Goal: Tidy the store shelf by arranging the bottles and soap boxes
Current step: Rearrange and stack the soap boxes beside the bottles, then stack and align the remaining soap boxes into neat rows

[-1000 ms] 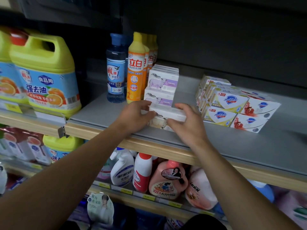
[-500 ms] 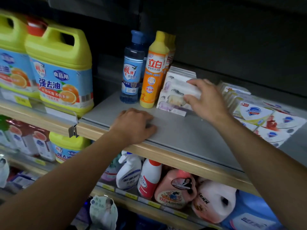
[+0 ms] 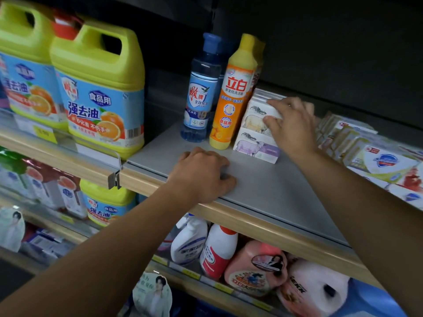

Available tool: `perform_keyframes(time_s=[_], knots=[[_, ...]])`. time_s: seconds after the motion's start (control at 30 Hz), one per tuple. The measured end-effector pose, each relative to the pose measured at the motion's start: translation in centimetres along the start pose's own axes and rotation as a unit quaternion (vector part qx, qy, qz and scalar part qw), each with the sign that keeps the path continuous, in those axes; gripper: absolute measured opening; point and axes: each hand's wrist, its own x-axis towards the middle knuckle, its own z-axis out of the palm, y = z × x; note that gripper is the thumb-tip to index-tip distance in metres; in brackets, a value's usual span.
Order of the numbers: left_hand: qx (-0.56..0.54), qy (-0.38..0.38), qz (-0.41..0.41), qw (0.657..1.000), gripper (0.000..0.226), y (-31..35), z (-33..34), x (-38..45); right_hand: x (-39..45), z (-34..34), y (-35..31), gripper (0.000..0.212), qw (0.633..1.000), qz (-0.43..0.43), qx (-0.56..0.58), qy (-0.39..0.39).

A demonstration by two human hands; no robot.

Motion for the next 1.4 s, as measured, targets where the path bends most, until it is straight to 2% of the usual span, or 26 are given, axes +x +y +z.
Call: perform_keyframes(time_s=[0.2,0.33,0.53,0.7,0.8,0.97,1.07,1.27,1.4], knots=[[0.000,-0.011,-0.010,1.000,0.059,0.2,-0.4,0.0,0.3,-0.5,-0.1,0.046,0.999,0.007,-0.012,-0.035],[0.003,-0.012,-0.011,1.000,0.058,0.5,-0.7,-0.2,-0.6,-1.7,-0.6,0.059,0.996,0.008,-0.038,-0.084],[0.016,-0.007,-0.008,1.000,0.052,1.3,-1.4,-0.7,-7.6,-6.0,0.8,0.055,0.997,0.011,0.019,-0.070],[-0.002,-0.010,-0.023,1.000,0.046,2.8,-1.9,-0.9,-14.4,-9.5,5.9,0.050,0.988,0.099,0.019,-0.113],[-0.045,0.010,-0.010,0.999,0.041,5.0,-1.9,-0.8,-17.4,-11.4,9.9,0.048,0.974,0.169,-0.007,-0.153],[-0.104,0.056,0.051,0.992,0.035,11.0,-1.4,1.0,-20.0,-13.4,14.4,0.059,0.930,0.268,-0.062,-0.243],[-0.121,0.080,0.078,0.986,0.035,14.5,-0.9,2.8,-20.1,-12.9,15.1,0.060,0.928,0.262,-0.073,-0.255],[-0.137,0.118,0.122,0.976,0.051,20.5,-0.1,8.3,-20.1,-12.2,15.7,0.058,0.933,0.254,-0.086,-0.239],[-0.128,0.136,0.117,0.975,0.062,23.7,0.4,11.8,-20.2,-12.0,15.8,0.058,0.935,0.252,-0.084,-0.237]])
